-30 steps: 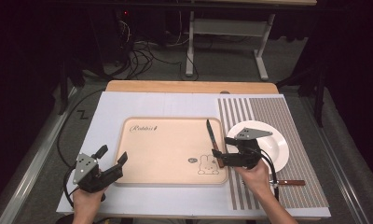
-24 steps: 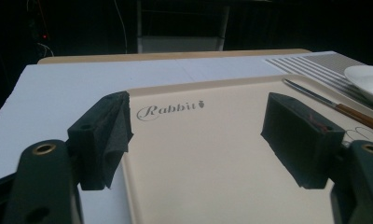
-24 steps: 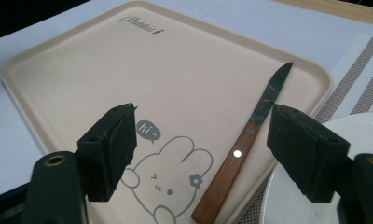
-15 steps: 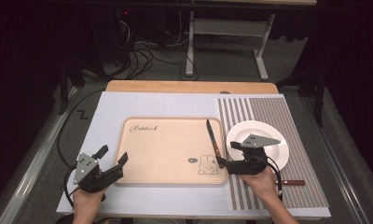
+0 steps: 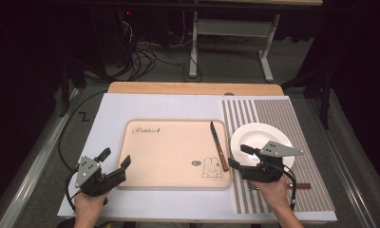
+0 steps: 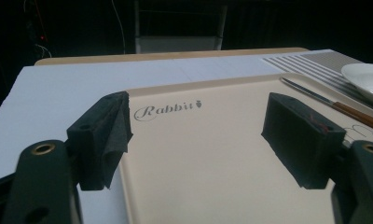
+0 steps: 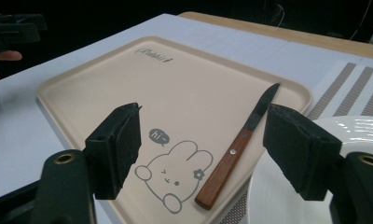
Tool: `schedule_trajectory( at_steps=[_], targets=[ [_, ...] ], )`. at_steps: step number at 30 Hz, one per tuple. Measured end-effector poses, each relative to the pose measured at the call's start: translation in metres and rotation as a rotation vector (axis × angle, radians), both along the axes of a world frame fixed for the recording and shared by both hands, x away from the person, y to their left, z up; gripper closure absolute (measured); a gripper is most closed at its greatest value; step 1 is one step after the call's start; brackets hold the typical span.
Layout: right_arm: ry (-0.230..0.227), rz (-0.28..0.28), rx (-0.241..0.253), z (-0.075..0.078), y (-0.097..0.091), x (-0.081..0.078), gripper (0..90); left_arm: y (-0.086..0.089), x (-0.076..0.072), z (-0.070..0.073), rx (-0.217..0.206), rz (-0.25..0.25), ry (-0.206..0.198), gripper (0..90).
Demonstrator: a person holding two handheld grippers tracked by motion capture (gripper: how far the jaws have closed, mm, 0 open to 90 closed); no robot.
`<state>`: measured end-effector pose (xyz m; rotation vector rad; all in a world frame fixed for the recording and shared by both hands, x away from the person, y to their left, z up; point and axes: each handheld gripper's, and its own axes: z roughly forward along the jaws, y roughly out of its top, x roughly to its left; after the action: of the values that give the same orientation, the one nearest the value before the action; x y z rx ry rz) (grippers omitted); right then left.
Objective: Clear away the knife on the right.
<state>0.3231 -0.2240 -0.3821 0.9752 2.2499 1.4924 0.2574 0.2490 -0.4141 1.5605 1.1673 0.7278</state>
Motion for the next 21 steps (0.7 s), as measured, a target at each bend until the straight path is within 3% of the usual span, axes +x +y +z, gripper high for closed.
schedule_trajectory(
  at_steps=[6,16,21],
  targets=[
    [-0.033,-0.038,0.0,-0.006,-0.013,-0.006,27.4,0.0,0.001,0.0,0.002,-0.001,0.001,24.0],
    [-0.045,-0.049,0.054,-0.012,-0.031,-0.011,27.6,0.0,0.001,0.0,-0.004,-0.003,0.017,24.2],
    [-0.072,-0.074,0.076,-0.014,-0.042,-0.016,27.5,0.0,0.001,0.0,-0.004,-0.005,0.014,24.1]
  ],
)
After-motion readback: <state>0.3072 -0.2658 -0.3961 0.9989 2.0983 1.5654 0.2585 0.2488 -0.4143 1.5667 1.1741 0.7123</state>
